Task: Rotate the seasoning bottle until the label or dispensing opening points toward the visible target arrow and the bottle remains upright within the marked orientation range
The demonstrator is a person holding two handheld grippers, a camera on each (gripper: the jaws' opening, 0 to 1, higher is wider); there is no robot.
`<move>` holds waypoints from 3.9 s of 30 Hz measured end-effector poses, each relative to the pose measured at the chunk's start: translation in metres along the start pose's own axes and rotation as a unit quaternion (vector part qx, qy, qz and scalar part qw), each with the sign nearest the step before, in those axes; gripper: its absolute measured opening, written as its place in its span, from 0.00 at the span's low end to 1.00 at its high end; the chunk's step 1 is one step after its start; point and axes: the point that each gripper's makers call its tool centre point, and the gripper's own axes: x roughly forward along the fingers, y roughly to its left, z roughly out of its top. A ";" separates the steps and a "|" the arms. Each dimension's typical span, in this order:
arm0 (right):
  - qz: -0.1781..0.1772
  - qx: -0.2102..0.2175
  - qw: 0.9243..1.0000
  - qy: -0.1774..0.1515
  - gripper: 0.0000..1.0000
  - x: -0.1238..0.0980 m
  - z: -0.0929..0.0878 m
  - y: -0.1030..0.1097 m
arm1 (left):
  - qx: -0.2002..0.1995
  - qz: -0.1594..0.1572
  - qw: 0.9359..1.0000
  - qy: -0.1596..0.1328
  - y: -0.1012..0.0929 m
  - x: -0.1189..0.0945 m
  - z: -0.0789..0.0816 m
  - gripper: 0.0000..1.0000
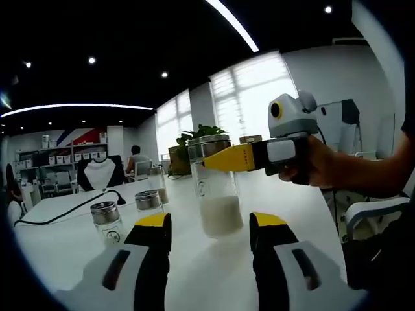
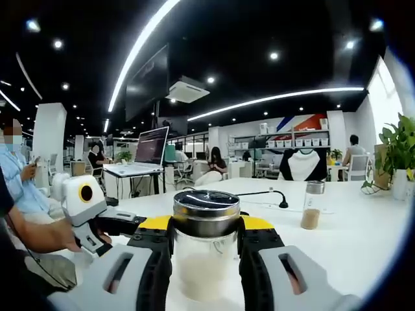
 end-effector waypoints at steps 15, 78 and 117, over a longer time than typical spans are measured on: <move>0.119 -0.008 0.993 -0.008 0.36 0.000 -0.002 0.048 | -0.005 -0.057 0.998 0.012 -0.020 0.002 -0.001 0.56; -0.118 0.015 0.992 -0.033 0.37 0.022 -0.019 0.046 | 0.021 0.166 0.985 0.032 0.004 -0.008 -0.011 0.43; 0.075 -0.015 0.994 -0.077 0.37 -0.008 -0.003 0.082 | -0.052 -0.093 0.994 -0.019 -0.035 -0.007 0.003 0.49</move>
